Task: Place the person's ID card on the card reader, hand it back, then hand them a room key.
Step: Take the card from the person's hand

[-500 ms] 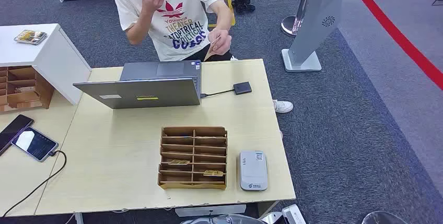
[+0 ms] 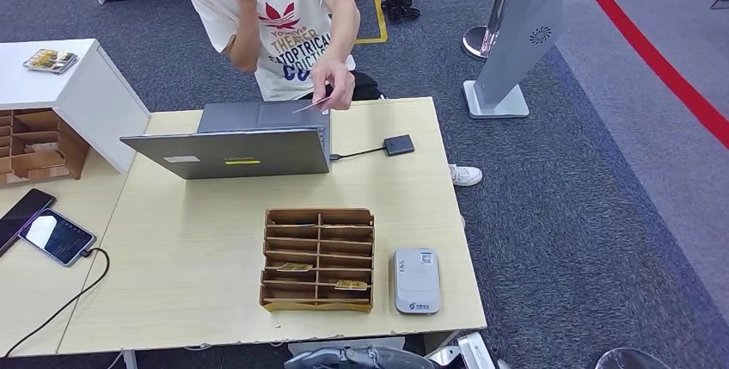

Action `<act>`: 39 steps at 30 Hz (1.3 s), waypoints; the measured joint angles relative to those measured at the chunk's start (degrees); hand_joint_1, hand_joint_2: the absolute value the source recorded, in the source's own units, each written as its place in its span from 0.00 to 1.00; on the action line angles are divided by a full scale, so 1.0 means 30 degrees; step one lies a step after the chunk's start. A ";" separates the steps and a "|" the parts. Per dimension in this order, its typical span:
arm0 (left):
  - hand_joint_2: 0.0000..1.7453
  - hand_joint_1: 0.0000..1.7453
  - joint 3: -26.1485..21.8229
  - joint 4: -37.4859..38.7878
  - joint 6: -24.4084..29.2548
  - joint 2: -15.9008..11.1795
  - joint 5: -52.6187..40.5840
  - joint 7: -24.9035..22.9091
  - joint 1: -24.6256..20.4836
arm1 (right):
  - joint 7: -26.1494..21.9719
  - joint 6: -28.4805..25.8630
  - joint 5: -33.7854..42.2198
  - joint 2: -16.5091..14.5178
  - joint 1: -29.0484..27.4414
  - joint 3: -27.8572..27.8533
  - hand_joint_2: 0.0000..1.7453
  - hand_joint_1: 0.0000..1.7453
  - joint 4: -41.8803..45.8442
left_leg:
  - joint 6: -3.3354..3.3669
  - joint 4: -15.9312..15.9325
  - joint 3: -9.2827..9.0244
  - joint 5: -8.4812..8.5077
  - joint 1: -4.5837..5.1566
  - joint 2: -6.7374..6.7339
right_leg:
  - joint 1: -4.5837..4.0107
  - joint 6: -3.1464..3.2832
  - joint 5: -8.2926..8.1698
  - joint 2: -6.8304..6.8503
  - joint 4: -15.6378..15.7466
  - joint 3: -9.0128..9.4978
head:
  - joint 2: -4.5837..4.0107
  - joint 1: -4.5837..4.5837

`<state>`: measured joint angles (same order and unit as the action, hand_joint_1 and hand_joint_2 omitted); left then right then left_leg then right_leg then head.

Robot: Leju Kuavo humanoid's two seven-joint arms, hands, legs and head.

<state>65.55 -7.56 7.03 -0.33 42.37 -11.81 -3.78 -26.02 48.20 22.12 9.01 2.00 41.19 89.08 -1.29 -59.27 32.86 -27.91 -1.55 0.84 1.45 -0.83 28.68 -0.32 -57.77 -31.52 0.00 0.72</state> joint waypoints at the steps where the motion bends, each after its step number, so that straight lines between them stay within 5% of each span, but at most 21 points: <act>1: 0.00 0.00 0.0027 0.0000 0.0009 0.0000 0.0067 -0.0007 0.0000 | 0.0275 -0.0471 -0.0102 0.0000 0.0032 -0.0007 1.00 0.00 -0.0016 | 0.0000 0.0000 0.0000 0.0000 0.0000 0.0000 | 0.0000 0.0000 0.0000 0.0000 0.0000 0.0000 | 0.0000 0.0000; 12: 0.00 0.00 0.0060 0.0000 0.0594 0.0086 0.1131 -0.0178 0.0073 | 0.2777 -0.9122 -0.3860 -0.0180 0.1794 -0.0448 1.00 0.00 0.0417 | 0.0006 -0.0002 -0.0001 0.0009 0.0000 -0.0002 | 0.0000 0.0000 -0.0008 0.0000 -0.0005 0.0004 | 0.0000 0.0000; 20: 0.00 0.00 0.0100 0.0000 0.0703 0.0135 0.1553 -0.0178 0.0108 | 0.2914 -1.3149 -0.7751 -0.0482 0.2641 -0.0395 1.00 0.00 0.1324 | 0.0006 0.0000 0.0007 0.0008 0.0000 0.0001 | -0.0001 -0.0001 -0.0006 0.0003 -0.0006 0.0000 | 0.0000 0.0000; 25: 0.00 0.00 0.0102 0.0014 0.0720 0.0153 0.1612 -0.0178 0.0113 | 0.2901 -1.3818 -0.8414 -0.0540 0.2697 -0.0375 1.00 0.00 0.1438 | 0.0006 0.0000 0.0008 0.0008 0.0000 0.0001 | -0.0001 -0.0001 -0.0006 0.0002 -0.0006 -0.0001 | 0.0000 0.0002; 33: 0.00 0.00 0.0645 0.0308 0.0741 0.0386 0.1980 -0.0175 0.0080 | 0.3433 -2.2906 -1.9231 -0.1743 0.4132 0.1055 1.00 0.00 0.3204 | 0.0006 -0.0001 0.0004 0.0009 -0.0001 -0.0001 | -0.0001 -0.0001 -0.0006 -0.0001 -0.0006 -0.0002 | 0.0000 -0.0002; 39: 0.00 0.00 0.0951 0.0321 0.0676 0.0384 0.1936 -0.0204 0.0044 | 0.3972 -2.4482 -2.1956 -0.1953 0.4593 0.1570 1.00 0.00 0.3100 | 0.0006 0.0000 0.0007 0.0008 -0.0001 0.0001 | -0.0001 -0.0001 -0.0006 0.0000 -0.0007 -0.0002 | 0.0000 0.0002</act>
<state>68.41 -6.60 9.06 0.83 48.18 -12.43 -3.65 -14.11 -25.25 -43.74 3.15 15.78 45.90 98.38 -1.27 -59.28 32.87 -27.88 -1.55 0.84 1.45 -0.83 28.67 -0.32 -57.79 -31.52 0.00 0.72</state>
